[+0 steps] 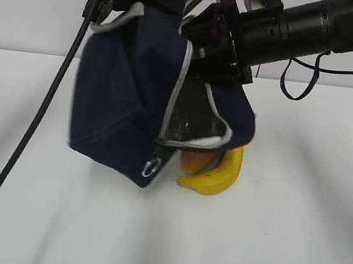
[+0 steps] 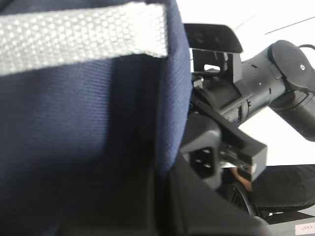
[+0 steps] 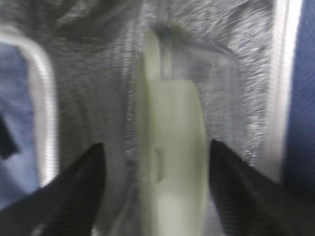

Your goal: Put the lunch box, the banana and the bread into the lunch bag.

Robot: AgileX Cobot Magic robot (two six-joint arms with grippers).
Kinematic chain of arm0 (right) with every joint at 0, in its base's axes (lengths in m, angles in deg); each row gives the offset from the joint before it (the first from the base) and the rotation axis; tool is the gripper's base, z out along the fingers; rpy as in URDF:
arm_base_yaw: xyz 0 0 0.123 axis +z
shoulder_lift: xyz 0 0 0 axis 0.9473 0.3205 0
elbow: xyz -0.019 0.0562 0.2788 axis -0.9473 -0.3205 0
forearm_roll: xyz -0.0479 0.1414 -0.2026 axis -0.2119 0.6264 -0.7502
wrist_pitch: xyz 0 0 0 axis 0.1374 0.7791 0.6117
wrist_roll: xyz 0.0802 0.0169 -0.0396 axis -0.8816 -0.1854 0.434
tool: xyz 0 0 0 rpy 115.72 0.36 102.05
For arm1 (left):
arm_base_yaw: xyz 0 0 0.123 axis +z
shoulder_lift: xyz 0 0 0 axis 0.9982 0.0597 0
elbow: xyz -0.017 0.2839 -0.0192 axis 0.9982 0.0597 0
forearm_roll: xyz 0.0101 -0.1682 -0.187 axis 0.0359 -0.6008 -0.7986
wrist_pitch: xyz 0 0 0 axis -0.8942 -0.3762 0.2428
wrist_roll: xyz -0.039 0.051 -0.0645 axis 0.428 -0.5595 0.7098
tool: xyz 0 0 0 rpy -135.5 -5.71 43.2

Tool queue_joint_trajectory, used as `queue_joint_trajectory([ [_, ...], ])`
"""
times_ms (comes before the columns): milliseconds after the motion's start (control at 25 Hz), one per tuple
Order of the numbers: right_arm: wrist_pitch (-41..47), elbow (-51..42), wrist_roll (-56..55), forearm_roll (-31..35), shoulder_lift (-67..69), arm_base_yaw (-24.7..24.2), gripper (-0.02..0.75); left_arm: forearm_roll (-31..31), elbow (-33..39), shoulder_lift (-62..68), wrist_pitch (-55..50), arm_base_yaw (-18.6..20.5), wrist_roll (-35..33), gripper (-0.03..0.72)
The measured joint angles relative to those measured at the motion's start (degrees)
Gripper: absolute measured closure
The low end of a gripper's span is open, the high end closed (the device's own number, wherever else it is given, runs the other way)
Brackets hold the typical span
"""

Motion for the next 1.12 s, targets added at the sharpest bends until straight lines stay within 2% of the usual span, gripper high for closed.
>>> queue_joint_trajectory([
  [80,0.24,0.10,0.00,0.00,0.00,0.00,0.143,2.02,0.06,0.28,0.00,0.00,0.00,0.687],
  [240,0.77,0.10,0.00,-0.24,0.00,-0.90,0.133,2.35,0.13,0.51,0.18,0.11,0.00,0.688],
  [560,1.73,0.10,-0.12,-1.50,-0.10,-7.12,0.157,9.16,0.13,0.51,0.17,0.48,1.50,0.688],
  [640,1.83,0.12,-0.87,-3.47,-0.21,-9.41,0.158,9.87,0.13,0.51,0.17,0.48,1.62,0.688],
  [720,1.83,0.22,-2.89,-6.79,-0.29,-11.12,0.158,10.25,0.13,0.51,0.17,0.48,1.76,0.688],
  [800,1.83,0.22,-7.14,-12.82,-0.29,-12.19,0.158,10.79,0.08,0.51,0.23,0.48,1.92,0.688],
  [960,1.95,0.22,-12.48,-23.50,-0.29,-11.78,0.158,11.27,0.08,0.51,0.37,0.48,1.96,0.688],
  [1120,2.05,0.08,-16.15,-28.33,-0.29,-9.73,0.160,11.41,0.08,0.51,0.35,0.50,1.98,0.688],
])
